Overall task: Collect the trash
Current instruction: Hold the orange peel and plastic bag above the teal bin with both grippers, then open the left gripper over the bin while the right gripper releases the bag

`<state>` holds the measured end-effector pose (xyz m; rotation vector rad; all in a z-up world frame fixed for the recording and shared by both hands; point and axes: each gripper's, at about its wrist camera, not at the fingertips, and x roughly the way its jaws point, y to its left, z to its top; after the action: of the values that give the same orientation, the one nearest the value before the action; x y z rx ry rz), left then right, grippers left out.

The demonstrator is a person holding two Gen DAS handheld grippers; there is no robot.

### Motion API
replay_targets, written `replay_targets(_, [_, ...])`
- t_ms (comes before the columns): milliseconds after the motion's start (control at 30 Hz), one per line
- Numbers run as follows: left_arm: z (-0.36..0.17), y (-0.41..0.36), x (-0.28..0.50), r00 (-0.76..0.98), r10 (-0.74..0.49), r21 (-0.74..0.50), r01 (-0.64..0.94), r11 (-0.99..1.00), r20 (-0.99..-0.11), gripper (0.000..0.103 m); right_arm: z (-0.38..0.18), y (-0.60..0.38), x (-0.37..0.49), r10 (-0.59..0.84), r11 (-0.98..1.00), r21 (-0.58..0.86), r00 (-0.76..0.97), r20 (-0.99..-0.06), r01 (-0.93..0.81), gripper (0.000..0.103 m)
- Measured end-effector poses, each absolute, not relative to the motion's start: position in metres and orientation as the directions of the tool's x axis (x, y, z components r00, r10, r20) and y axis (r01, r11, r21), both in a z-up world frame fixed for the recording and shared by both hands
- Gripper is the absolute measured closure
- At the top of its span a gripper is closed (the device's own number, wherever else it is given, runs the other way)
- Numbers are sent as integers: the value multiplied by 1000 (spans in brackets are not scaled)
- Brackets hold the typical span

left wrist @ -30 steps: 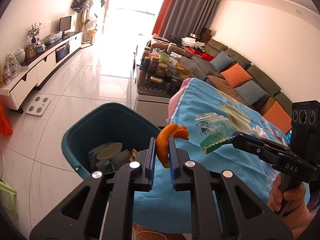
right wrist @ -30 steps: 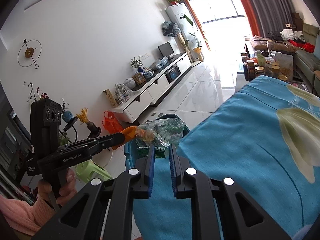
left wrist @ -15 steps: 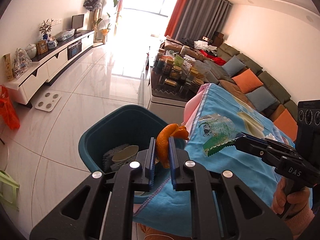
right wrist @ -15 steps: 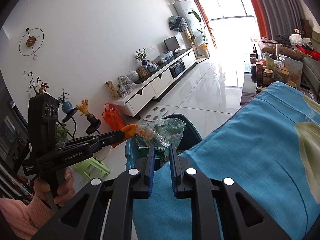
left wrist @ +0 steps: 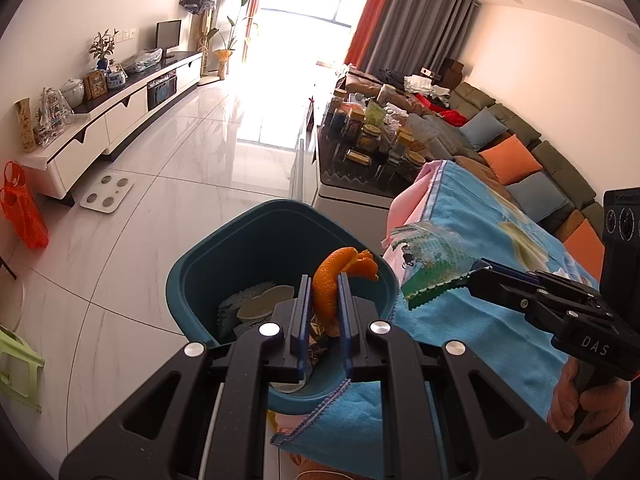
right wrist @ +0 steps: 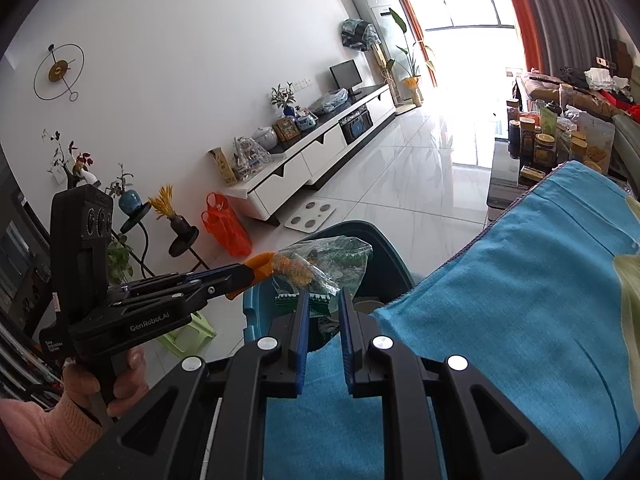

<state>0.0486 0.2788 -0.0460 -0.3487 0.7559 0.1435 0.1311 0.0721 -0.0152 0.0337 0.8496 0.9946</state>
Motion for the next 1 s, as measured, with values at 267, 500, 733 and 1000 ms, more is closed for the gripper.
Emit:
replay_targets(267, [-62,286,63,695,13,-251,-277,928,-719,90,-23,90,134,721,582,374,246,-648,-722,90])
replay_targets(500, [-77,288,78,673,24,-238,-294,926,-739,90,-32,104,139,698,594,367,233,-677,-716,90])
replay_targets(733, [-88,284,88,657,31,-227,-304,925,-754,90,-38,119,141,679,599,358,217,-701,-716,90])
replay_targets(1000, [-98,286,94,648,40,-225,-321,920,-761,88,-43,131,141,660,609,339,221,-718,-717,88])
